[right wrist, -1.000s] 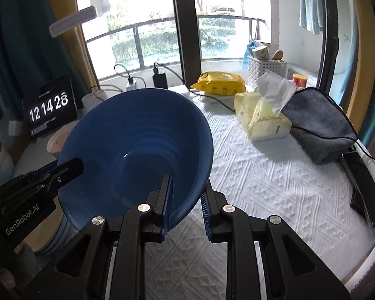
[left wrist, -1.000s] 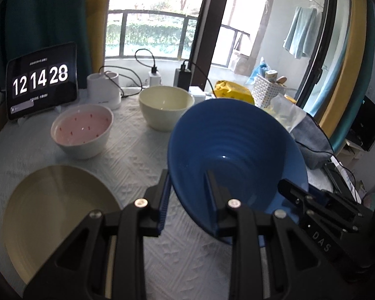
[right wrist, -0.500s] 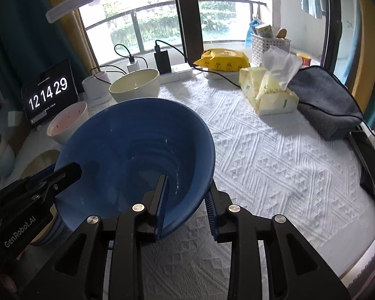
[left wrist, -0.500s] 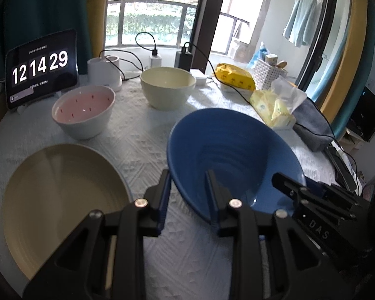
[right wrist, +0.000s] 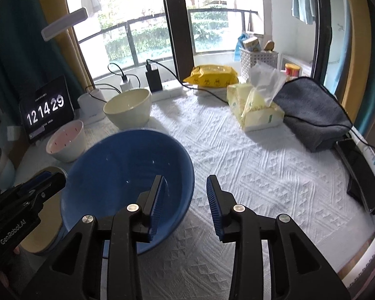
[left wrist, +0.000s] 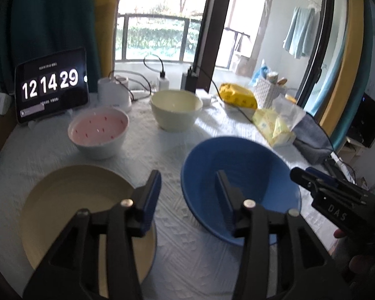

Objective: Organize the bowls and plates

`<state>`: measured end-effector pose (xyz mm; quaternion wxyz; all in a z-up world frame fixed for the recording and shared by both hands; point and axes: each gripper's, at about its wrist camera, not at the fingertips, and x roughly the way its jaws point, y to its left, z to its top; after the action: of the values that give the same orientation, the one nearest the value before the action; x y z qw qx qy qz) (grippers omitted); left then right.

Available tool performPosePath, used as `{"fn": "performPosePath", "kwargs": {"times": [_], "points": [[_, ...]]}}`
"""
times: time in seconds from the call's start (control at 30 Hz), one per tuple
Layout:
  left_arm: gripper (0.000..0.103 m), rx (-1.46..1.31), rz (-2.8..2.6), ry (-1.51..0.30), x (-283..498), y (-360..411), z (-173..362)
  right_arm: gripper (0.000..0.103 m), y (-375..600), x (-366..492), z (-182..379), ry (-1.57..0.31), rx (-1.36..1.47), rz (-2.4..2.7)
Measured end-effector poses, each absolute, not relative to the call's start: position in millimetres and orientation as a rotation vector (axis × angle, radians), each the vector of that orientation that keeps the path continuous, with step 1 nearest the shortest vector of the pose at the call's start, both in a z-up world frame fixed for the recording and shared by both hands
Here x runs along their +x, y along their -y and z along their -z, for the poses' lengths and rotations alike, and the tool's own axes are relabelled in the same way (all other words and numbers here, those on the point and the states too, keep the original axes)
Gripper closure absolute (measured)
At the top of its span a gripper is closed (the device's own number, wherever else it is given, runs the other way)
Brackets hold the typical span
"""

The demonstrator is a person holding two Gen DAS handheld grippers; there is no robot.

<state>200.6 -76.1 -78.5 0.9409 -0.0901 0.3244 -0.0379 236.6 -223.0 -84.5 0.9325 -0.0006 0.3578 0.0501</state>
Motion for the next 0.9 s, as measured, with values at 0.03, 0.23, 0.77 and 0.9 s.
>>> {"fn": "performPosePath", "kwargs": {"times": [0.03,0.23,0.77,0.9], "points": [[0.056,-0.181,0.076,-0.652,200.0,74.4,74.9,0.066,220.7,236.3,81.5,-0.726,-0.005,-0.107],[0.056,-0.176,0.057,-0.624,199.5,62.3,62.3,0.066,205.8,236.9,67.7,-0.698,-0.024,-0.138],[0.055,-0.174,0.009,-0.612,205.2,19.5,50.9,0.066,162.8,253.7,58.1,-0.679,-0.064,-0.195],[0.055,-0.175,0.003,-0.609,207.3,8.6,48.9,0.066,151.7,259.2,57.3,-0.679,-0.074,-0.208]]}}
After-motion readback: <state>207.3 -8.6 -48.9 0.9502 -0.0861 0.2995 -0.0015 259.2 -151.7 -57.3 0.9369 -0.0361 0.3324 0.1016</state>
